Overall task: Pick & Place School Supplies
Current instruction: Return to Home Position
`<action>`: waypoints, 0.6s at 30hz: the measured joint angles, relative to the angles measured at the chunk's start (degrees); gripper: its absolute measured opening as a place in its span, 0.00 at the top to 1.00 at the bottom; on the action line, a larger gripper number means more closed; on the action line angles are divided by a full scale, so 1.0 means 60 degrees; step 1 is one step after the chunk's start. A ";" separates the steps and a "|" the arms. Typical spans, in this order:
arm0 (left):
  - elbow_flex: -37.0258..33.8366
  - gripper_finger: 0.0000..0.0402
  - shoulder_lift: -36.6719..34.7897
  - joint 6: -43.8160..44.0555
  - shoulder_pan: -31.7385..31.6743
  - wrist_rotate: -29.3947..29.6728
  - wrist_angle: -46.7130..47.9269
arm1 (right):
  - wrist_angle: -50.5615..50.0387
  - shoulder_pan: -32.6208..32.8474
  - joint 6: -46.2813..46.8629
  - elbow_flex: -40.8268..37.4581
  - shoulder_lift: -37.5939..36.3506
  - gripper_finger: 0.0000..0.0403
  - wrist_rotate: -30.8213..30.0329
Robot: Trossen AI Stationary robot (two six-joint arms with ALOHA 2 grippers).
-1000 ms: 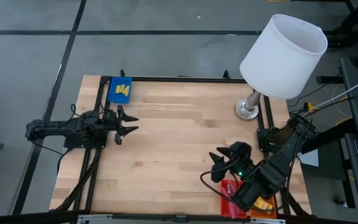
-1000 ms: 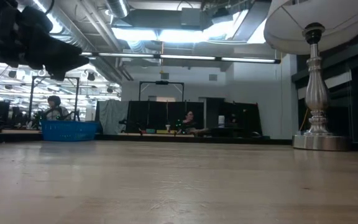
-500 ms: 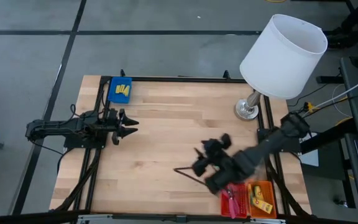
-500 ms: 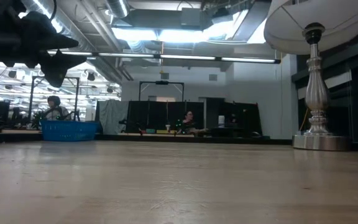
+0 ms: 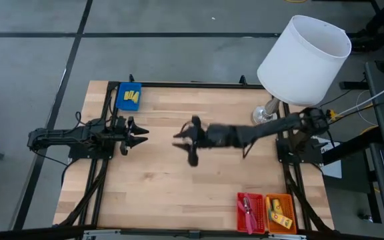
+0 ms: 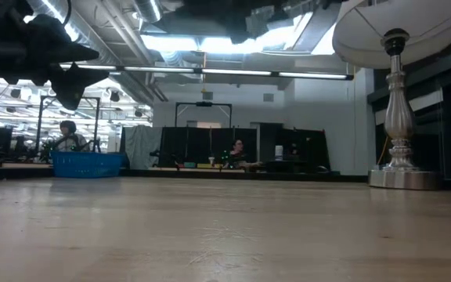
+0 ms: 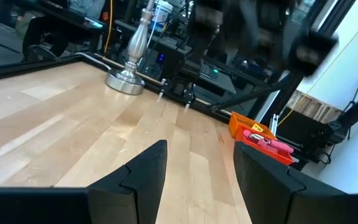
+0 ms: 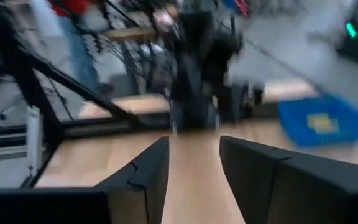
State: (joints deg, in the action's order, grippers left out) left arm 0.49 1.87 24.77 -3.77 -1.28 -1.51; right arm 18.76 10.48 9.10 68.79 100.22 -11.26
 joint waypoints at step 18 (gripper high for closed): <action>0.0000 0.55 0.0000 0.0000 0.0000 0.0000 -0.0002 | 0.2207 -0.0387 -0.2736 -0.2725 -0.2788 0.67 0.1340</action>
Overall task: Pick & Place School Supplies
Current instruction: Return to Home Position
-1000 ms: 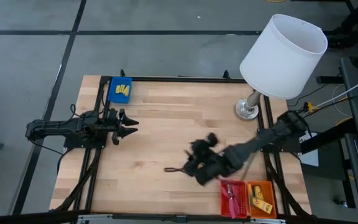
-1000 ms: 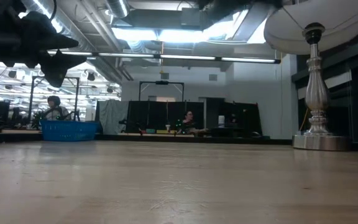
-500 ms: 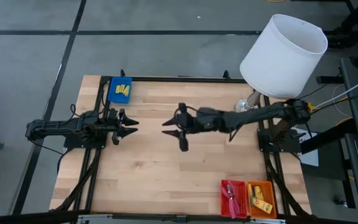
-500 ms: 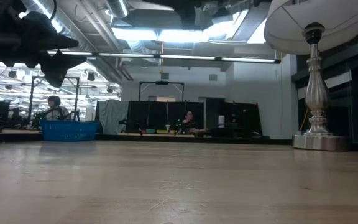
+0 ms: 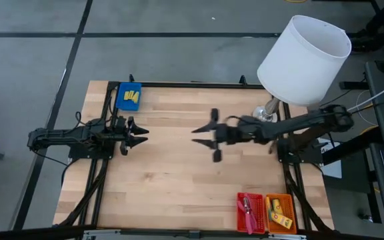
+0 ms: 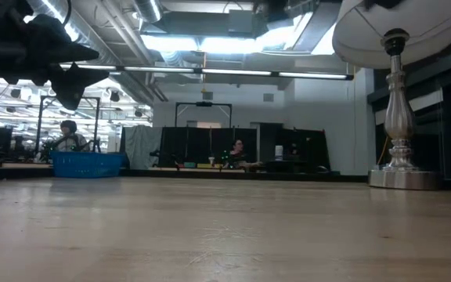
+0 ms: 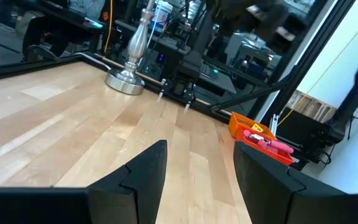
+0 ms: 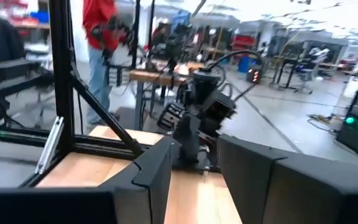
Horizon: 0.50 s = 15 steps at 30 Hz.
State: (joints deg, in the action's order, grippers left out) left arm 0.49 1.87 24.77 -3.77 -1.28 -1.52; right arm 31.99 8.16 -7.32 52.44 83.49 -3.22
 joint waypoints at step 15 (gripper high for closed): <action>0.0000 0.55 0.0000 0.0000 0.0000 0.0000 0.0002 | 0.0868 -0.0180 0.1131 -0.6660 -0.6032 0.67 -0.1441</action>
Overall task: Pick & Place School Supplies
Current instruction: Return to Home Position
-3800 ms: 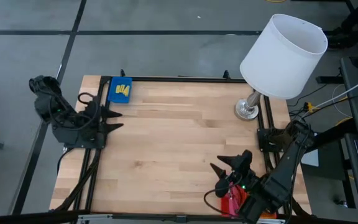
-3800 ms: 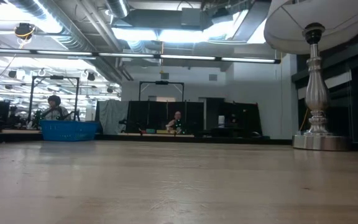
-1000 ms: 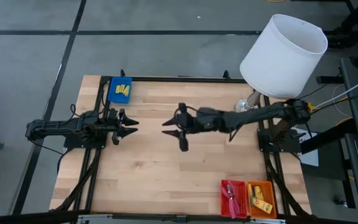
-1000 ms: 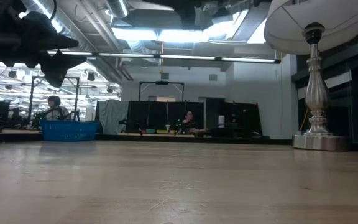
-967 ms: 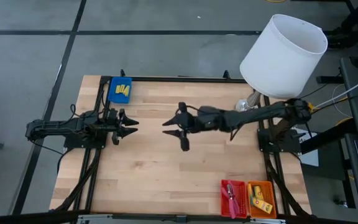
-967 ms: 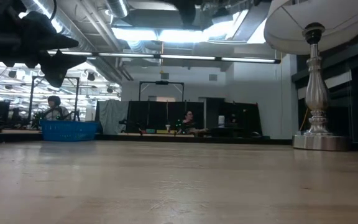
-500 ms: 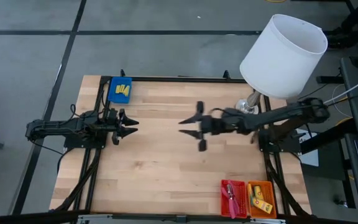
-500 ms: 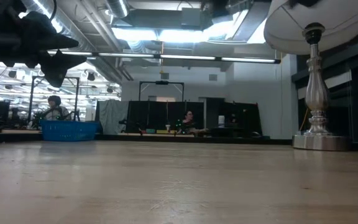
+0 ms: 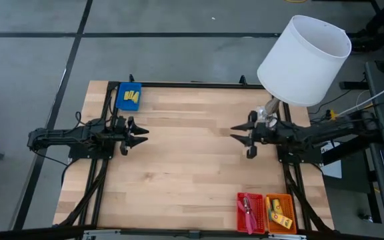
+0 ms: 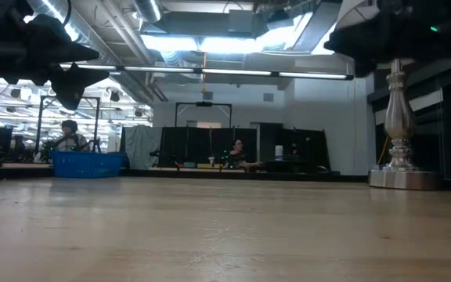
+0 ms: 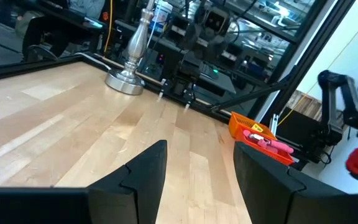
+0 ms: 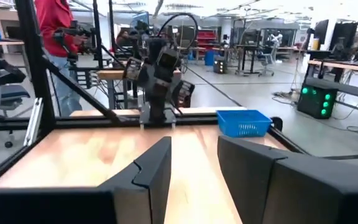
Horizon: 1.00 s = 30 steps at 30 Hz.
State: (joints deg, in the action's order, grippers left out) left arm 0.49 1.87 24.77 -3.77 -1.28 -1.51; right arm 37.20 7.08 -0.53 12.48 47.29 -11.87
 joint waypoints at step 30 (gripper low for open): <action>0.0000 0.55 0.0000 0.0000 0.0000 -0.0004 0.0001 | -0.2625 0.1215 -0.0988 -0.1937 -0.2953 0.66 -0.0869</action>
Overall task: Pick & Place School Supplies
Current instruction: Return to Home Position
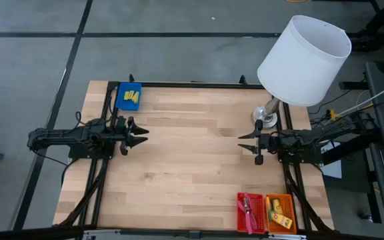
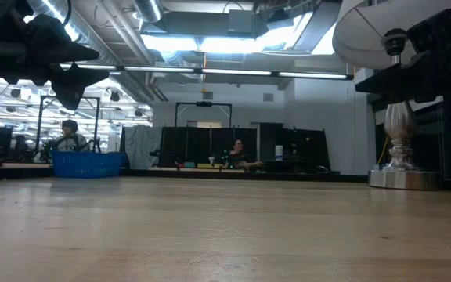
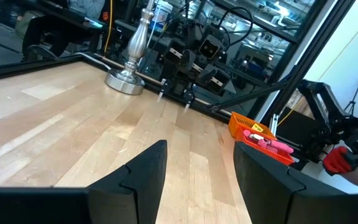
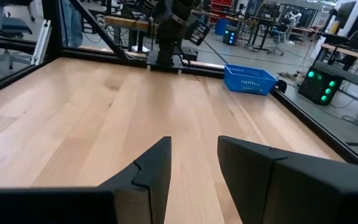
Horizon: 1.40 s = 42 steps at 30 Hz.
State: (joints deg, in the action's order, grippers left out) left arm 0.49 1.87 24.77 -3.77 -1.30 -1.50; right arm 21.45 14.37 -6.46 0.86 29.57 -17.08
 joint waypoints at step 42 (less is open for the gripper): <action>0.0000 0.55 0.0000 0.0000 0.0001 0.0000 -0.0003 | -0.2954 -0.0631 0.0229 0.0015 -0.4935 0.67 -0.0750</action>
State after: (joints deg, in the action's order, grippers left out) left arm 0.49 1.87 24.77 -3.77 -1.30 -1.52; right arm 3.73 10.59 -5.08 0.95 -0.03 -21.58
